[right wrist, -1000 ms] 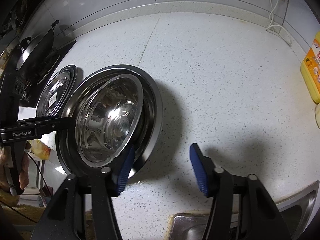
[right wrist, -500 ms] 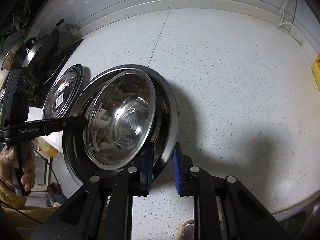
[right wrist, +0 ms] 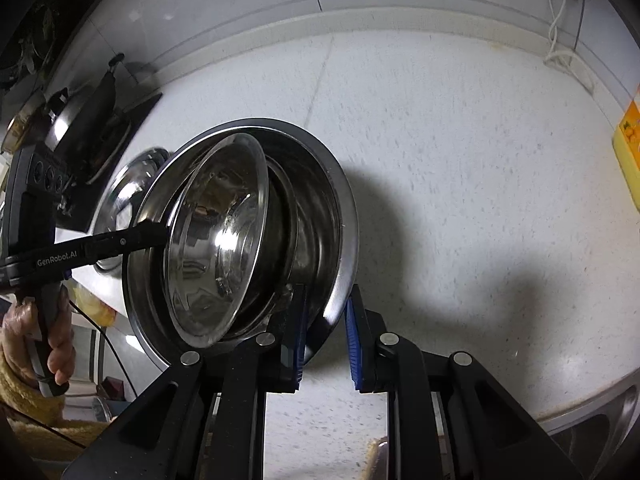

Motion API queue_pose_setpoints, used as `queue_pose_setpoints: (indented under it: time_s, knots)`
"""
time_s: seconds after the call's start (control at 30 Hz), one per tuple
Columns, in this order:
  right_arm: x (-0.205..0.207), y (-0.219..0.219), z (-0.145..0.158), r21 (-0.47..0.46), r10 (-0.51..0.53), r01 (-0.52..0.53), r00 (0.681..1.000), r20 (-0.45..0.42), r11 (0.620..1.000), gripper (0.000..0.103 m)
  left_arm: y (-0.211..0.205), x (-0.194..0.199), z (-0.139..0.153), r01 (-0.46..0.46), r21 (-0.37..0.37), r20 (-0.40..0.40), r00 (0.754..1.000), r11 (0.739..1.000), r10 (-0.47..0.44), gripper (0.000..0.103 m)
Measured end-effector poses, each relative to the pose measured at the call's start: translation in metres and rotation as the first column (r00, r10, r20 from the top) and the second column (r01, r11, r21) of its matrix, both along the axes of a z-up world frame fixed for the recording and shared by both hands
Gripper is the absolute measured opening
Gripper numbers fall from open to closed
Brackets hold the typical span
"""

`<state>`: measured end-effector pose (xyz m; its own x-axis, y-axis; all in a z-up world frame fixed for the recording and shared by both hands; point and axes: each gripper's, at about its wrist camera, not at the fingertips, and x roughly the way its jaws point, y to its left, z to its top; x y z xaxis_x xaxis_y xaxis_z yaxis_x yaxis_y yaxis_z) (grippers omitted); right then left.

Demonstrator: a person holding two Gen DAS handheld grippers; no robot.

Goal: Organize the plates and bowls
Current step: 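Lower the small steel bowl into the medium bowl with both grippers, then open both grippers to release the small bowl and pull them back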

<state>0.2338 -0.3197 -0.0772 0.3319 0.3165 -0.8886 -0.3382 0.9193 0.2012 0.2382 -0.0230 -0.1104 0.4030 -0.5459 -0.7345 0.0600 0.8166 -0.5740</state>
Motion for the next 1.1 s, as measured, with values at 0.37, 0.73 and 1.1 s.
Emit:
queue_pose_setpoints:
  time_s: [0.37, 0.73, 1.1]
  knots:
    - [0.025, 0.142, 0.024, 0.088, 0.201, -0.206, 0.978, 0.059, 0.975, 0.017, 0.15, -0.021, 0.039, -0.208, 0.107, 0.047, 0.978, 0.972, 0.204, 0.012]
    - [0.027, 0.217, -0.036, 0.106, 0.27, -0.263, 0.961, -0.063, 0.959, 0.016, 0.208, -0.021, -0.029, -0.267, 0.15, -0.05, 0.96, 0.952, 0.277, 0.012]
    - [0.019, 0.208, -0.036, 0.098, 0.202, -0.198, 0.979, -0.033, 0.975, 0.028, 0.199, -0.026, -0.025, -0.246, 0.204, 0.042, 0.969, 0.948, 0.243, 0.021]
